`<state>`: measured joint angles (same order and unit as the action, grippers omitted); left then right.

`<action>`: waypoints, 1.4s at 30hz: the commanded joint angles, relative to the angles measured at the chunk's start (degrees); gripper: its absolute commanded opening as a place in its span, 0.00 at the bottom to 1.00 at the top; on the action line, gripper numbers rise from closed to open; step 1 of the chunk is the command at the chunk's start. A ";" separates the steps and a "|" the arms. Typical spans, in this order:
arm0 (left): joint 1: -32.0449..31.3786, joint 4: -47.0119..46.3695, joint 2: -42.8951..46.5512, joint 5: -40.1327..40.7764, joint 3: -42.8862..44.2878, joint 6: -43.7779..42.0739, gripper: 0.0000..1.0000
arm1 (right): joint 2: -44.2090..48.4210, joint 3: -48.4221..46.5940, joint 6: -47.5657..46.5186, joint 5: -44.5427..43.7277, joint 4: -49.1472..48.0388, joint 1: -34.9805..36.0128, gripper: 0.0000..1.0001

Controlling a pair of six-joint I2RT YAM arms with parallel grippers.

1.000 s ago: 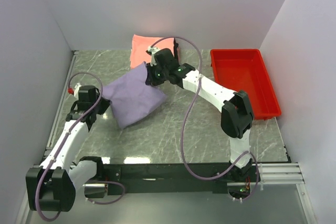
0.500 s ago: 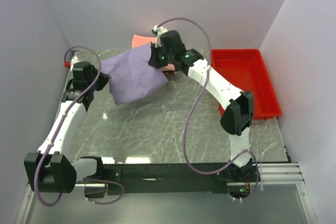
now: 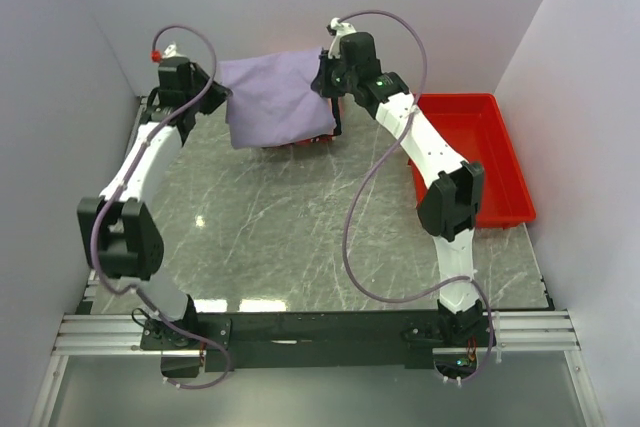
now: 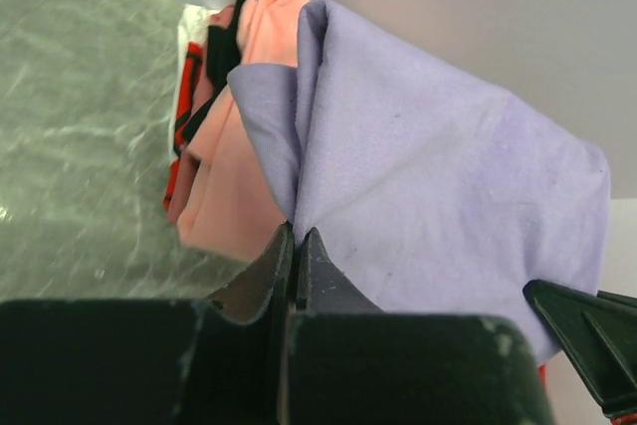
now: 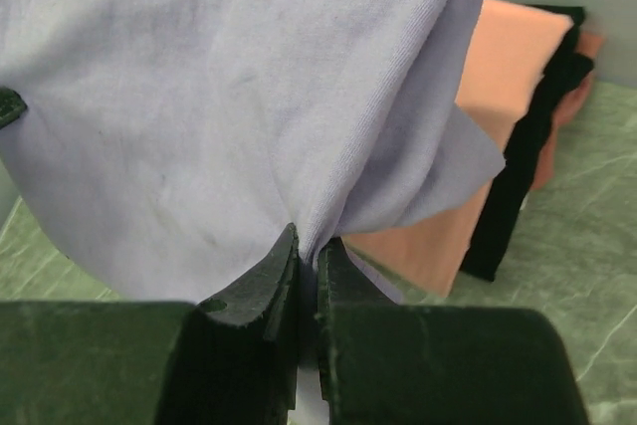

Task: Fold and stack the t-shirts
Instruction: Neatly place the folded tshirt to the corner

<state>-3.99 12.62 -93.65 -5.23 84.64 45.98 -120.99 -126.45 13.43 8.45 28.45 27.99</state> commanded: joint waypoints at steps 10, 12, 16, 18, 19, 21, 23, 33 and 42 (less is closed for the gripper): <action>-0.32 1.96 -21.47 -4.34 25.48 -5.37 0.01 | -7.32 -7.05 0.46 2.88 -8.75 -5.48 0.00; -0.32 2.06 -24.29 -4.69 28.03 -5.28 0.01 | -9.43 -8.02 1.07 3.33 -10.51 -6.45 0.00; -0.32 1.26 -28.34 -5.05 31.54 -5.72 0.01 | -14.00 -11.53 1.42 5.61 -11.31 -7.60 0.02; -0.32 2.32 -31.14 -5.13 34.62 -5.81 0.01 | -16.03 -12.24 1.77 6.84 -12.18 -7.95 0.03; -0.23 2.75 -31.94 -5.22 35.67 -5.90 0.01 | -16.55 -12.33 1.86 7.19 -12.71 -8.04 0.04; -0.23 3.37 -34.05 -5.23 37.87 -6.25 0.01 | -17.79 -12.33 2.73 7.72 -13.42 -8.30 0.04; -0.14 3.46 -35.37 -4.87 39.45 -6.60 0.01 | -18.66 -12.33 3.00 8.25 -13.59 -8.30 0.05; 0.65 4.60 -39.69 -5.31 43.50 -6.86 0.47 | -19.55 -12.15 5.64 6.06 -14.47 -9.97 0.53; 0.74 6.88 -29.52 -2.43 43.42 -8.71 1.00 | -7.96 -7.76 3.80 4.74 -11.75 -11.90 0.85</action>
<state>-3.27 19.27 -132.31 -9.89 126.45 39.44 -139.13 -134.54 18.76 14.92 17.52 16.53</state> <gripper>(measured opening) 0.994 0.842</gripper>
